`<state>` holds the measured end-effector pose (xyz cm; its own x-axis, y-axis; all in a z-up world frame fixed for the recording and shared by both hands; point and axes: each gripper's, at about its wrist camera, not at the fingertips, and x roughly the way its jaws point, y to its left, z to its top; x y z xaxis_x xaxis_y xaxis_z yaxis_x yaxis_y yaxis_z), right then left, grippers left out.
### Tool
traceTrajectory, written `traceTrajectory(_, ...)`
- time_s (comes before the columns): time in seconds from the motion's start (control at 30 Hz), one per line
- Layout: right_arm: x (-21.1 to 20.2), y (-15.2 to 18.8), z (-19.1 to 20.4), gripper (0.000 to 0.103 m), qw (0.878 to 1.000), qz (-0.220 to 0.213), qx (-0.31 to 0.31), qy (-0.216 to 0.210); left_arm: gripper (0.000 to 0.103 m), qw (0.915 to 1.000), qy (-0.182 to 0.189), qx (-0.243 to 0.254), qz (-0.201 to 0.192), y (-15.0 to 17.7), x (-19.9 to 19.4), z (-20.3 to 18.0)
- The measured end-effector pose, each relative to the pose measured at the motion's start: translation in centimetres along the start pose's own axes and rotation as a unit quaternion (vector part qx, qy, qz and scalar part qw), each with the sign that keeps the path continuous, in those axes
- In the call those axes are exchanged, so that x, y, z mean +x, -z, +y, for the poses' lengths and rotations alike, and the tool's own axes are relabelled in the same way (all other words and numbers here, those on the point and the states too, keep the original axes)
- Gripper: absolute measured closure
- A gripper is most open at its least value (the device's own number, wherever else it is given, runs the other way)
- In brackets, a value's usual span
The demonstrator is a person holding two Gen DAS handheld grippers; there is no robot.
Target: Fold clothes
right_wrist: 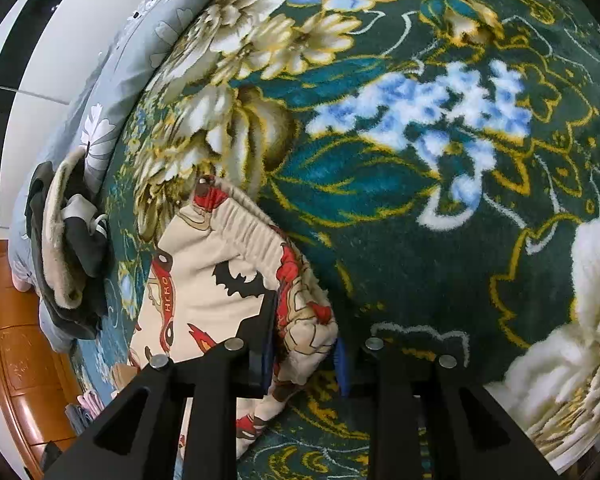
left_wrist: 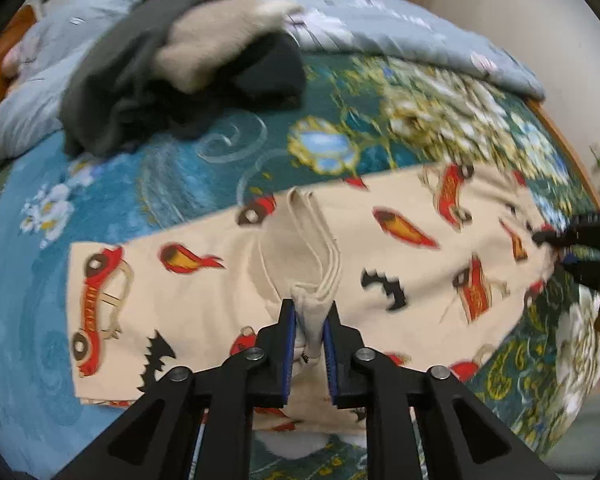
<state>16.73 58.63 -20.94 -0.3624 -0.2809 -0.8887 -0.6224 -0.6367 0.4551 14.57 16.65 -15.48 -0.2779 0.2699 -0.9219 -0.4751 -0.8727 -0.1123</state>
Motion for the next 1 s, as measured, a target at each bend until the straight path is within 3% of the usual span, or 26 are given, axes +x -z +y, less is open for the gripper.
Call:
traceTrajectory(0.1,-0.1,-0.1,0.1,0.076,1.0,0.0,-0.002,0.003,0.068,0.9982,0.048,-0.028,0.021,0.5,0.4,0.8)
traceTrajectory(0.17,-0.2,0.0,0.3,0.076,1.0,-0.001,-0.002,0.006,0.048,0.9929,0.107,-0.052,0.007,0.8,-0.9,1.6)
traceTrajectory(0.27,-0.4,0.1,0.6,0.076,1.0,-0.006,-0.002,0.01,0.042,0.9794,0.173,-0.099,-0.03,1.2,-2.7,3.6)
traceTrajectory(0.3,-0.5,0.2,0.8,0.076,1.0,-0.008,-0.003,0.01,0.042,0.9744,0.181,-0.129,-0.037,1.2,-2.9,4.7)
traceTrajectory(0.4,-0.9,0.5,1.1,0.076,1.0,-0.015,0.003,0.012,0.042,0.9644,0.159,-0.21,-0.021,2.0,-1.7,8.4)
traceTrajectory(0.53,-1.7,1.0,2.3,0.076,0.999,-0.024,-0.002,0.02,0.042,0.9526,0.149,-0.264,0.027,3.5,0.9,10.4)
traceTrajectory(0.57,-1.9,1.1,2.7,0.077,0.999,-0.027,-0.005,0.023,0.042,0.9547,0.143,-0.259,0.036,3.5,1.3,10.2)
traceTrajectory(0.67,-2.7,1.4,4.2,0.078,0.999,-0.038,-0.018,0.033,0.042,0.9765,0.091,-0.189,0.047,3.2,1.4,7.6)
traceTrajectory(0.73,-3.4,1.9,5.7,0.079,0.998,-0.045,-0.032,0.038,0.042,0.9777,0.092,-0.184,0.042,3.1,1.0,7.5)
traceTrajectory(0.77,-3.9,2.4,6.6,0.079,0.997,-0.049,-0.039,0.039,0.042,0.9729,0.109,-0.201,0.035,3.2,0.5,8.2)
traceTrajectory(0.87,-6.0,3.7,10.5,0.08,0.994,-0.069,-0.082,0.016,0.042,0.9396,0.179,-0.291,-0.017,4.0,-1.9,12.3)
traceTrajectory(1.0,-8.8,7.3,18.0,0.081,0.976,-0.1,-0.189,-0.036,0.042,0.9023,0.184,-0.377,-0.1,6.2,-5.7,18.8)
